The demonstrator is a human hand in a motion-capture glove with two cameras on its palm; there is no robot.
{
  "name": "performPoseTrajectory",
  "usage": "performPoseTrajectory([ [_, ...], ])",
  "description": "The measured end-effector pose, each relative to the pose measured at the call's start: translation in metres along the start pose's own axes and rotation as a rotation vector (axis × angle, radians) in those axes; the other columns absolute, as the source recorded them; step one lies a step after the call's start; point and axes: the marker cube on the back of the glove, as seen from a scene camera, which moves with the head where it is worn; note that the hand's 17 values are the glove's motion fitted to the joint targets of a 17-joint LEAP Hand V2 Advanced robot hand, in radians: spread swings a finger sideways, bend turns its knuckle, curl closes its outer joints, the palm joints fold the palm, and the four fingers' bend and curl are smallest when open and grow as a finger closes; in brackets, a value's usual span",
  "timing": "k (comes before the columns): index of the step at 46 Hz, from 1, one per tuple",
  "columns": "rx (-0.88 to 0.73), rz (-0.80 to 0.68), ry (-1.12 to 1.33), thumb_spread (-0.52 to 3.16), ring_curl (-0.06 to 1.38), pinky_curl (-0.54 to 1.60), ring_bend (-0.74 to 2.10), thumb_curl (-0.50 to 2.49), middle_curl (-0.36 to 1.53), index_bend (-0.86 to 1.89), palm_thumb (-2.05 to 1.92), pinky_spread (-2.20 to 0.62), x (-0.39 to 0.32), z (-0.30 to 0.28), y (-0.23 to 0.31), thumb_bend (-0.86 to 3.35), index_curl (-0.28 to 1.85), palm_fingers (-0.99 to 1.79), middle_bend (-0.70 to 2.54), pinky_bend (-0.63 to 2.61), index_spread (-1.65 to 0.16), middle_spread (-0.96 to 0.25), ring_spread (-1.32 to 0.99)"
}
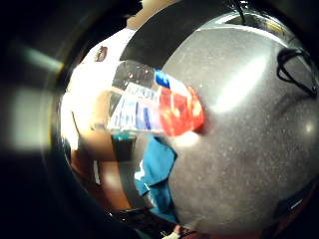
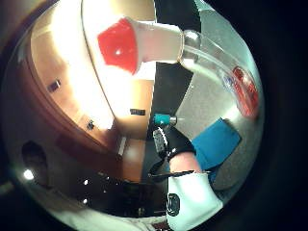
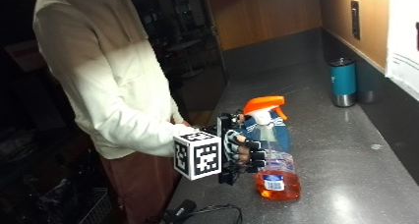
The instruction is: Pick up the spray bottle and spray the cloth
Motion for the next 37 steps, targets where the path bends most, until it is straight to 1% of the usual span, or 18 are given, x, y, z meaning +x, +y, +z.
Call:
performPoseTrajectory([
  [14,0.012,0.064,-0.077,0.92,0.3,0.34,0.42,0.39,0.35,0.15,0.69,0.15,-0.007,0.02,-0.035,-0.03,0.23,0.24,0.23,0.41,-0.31,-0.03,-0.02],
  [19,0.028,0.055,-0.039,0.91,0.3,0.33,0.44,0.38,0.36,0.16,0.69,0.14,-0.006,0.022,-0.043,-0.03,0.24,0.39,0.25,0.37,-0.31,-0.04,-0.04],
  [21,0.034,0.057,-0.026,0.91,0.3,0.31,0.46,0.38,0.37,0.19,0.69,0.14,-0.007,0.022,-0.048,-0.03,0.26,0.53,0.29,0.33,-0.31,-0.06,-0.05],
  [23,0.038,0.058,-0.017,0.9,0.3,0.31,0.45,0.38,0.37,0.19,0.69,0.13,-0.007,0.021,-0.051,-0.03,0.27,0.57,0.28,0.31,-0.31,-0.06,-0.05],
  [28,0.032,0.06,-0.003,0.9,0.31,0.3,0.46,0.38,0.38,0.19,0.69,0.1,-0.008,0.022,-0.06,-0.03,0.3,0.78,0.3,0.25,-0.29,-0.08,-0.08],
  [31,0.012,0.065,0.005,0.89,0.31,0.29,0.45,0.37,0.39,0.23,0.7,0.07,-0.008,0.023,-0.064,-0.03,0.32,0.96,0.33,0.2,-0.27,-0.08,-0.09],
  [37,-0.026,0.061,0.031,0.88,0.32,0.29,0.39,0.38,0.41,0.24,0.74,0.04,-0.009,0.024,-0.074,-0.02,0.36,1.09,0.37,0.15,-0.24,-0.1,-0.11],
])
